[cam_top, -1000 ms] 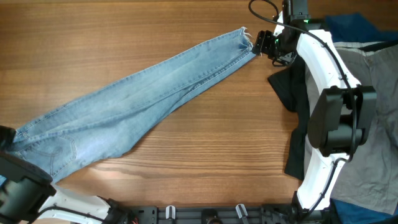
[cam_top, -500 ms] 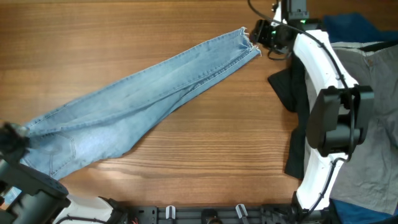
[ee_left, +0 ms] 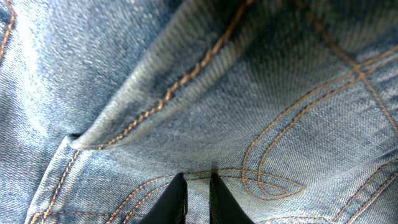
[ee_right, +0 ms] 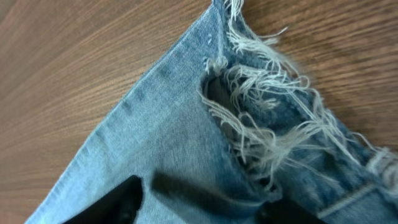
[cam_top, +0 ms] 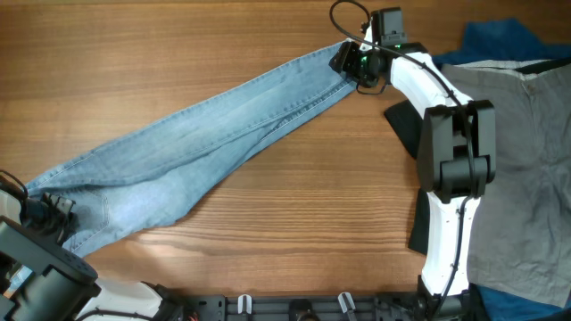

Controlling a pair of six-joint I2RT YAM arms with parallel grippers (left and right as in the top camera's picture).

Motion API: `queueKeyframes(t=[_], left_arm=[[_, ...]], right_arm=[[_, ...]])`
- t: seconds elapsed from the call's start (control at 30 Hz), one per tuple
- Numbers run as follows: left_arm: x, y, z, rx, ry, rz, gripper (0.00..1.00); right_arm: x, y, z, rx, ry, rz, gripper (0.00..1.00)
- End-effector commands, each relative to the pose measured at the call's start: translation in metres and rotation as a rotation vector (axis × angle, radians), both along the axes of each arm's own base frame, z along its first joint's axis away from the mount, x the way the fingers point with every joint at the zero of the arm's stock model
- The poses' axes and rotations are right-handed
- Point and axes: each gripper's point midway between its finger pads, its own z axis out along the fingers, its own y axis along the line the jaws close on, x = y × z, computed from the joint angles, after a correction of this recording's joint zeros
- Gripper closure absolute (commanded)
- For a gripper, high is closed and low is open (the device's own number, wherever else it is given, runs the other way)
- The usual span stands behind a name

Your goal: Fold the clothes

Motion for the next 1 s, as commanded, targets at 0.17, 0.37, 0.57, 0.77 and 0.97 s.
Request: queueKeyframes(t=[0.17, 0.37, 0.57, 0.77, 0.97], left_arm=[[0.002, 0.000, -0.001, 0.002, -0.012, -0.020, 0.86], [0.005, 0.003, -0.001, 0.017, -0.023, -0.020, 0.85], [0.006, 0.004, -0.001, 0.020, -0.026, -0.020, 0.84], [0.006, 0.004, -0.001, 0.019, -0.025, -0.020, 0.83], [0.005, 0.003, -0.001, 0.017, -0.023, -0.020, 0.83]], right_arm=[[-0.013, -0.027, 0.059, 0.032, 0.017, -0.025, 0.96], [-0.029, -0.026, 0.161, 0.090, -0.109, -0.044, 0.96], [-0.033, -0.037, 0.140, 0.130, 0.040, -0.260, 0.96], [-0.040, -0.059, 0.118, 0.030, 0.110, -0.384, 0.96], [-0.002, -0.035, 0.075, 0.026, 0.021, -0.267, 0.11]])
